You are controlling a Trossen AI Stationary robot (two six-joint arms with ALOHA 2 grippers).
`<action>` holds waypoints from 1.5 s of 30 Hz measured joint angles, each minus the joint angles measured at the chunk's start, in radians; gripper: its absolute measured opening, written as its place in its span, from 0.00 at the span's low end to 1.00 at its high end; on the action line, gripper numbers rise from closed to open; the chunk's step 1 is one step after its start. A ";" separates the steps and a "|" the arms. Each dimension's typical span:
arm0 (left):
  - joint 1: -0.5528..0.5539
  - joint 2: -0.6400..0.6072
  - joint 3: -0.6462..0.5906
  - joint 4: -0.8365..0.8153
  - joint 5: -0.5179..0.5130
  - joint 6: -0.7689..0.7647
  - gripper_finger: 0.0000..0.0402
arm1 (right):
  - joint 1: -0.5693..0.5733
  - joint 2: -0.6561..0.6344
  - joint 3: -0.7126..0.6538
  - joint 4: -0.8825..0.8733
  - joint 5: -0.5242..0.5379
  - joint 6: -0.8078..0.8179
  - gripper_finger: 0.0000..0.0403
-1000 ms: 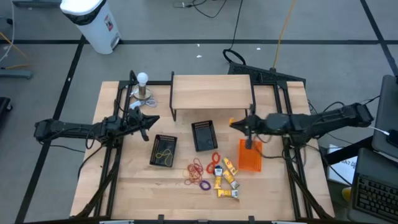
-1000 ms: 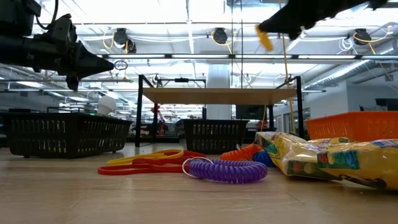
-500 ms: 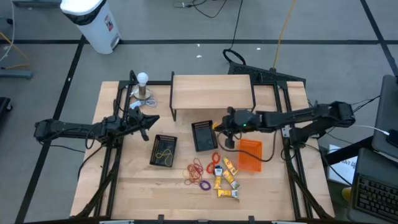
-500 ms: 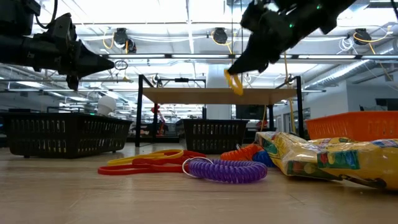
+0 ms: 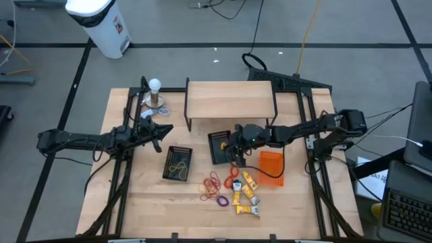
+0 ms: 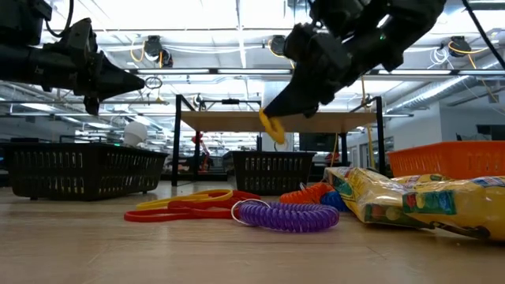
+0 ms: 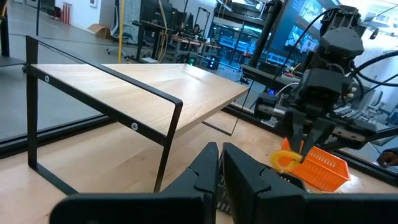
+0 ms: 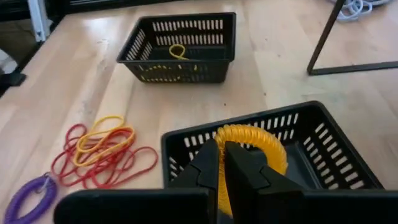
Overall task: Pick & Place Office Desk Supplies
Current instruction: Put the yellow spring keychain into the right black bin, then put the yellow crayon box into the orange bin
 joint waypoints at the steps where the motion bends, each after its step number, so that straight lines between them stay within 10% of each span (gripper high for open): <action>1: 0.000 0.000 0.000 0.000 0.000 0.000 0.06 | -0.001 0.012 0.001 0.000 0.001 0.000 0.01; 9: 0.000 0.000 0.000 0.001 0.000 -0.002 0.06 | -0.001 0.071 0.000 0.033 0.001 0.001 0.04; 24: 0.000 0.000 0.000 0.000 0.000 -0.006 0.06 | 0.001 -0.131 0.000 -0.188 0.063 0.047 0.47; 33: 0.000 0.000 0.000 -0.003 0.001 0.009 0.06 | 0.009 -0.420 -0.001 -0.570 0.143 0.032 0.37; 45: 0.000 0.000 0.000 -0.002 0.001 0.024 0.06 | -0.037 -0.843 -0.287 -0.138 0.002 -0.005 0.03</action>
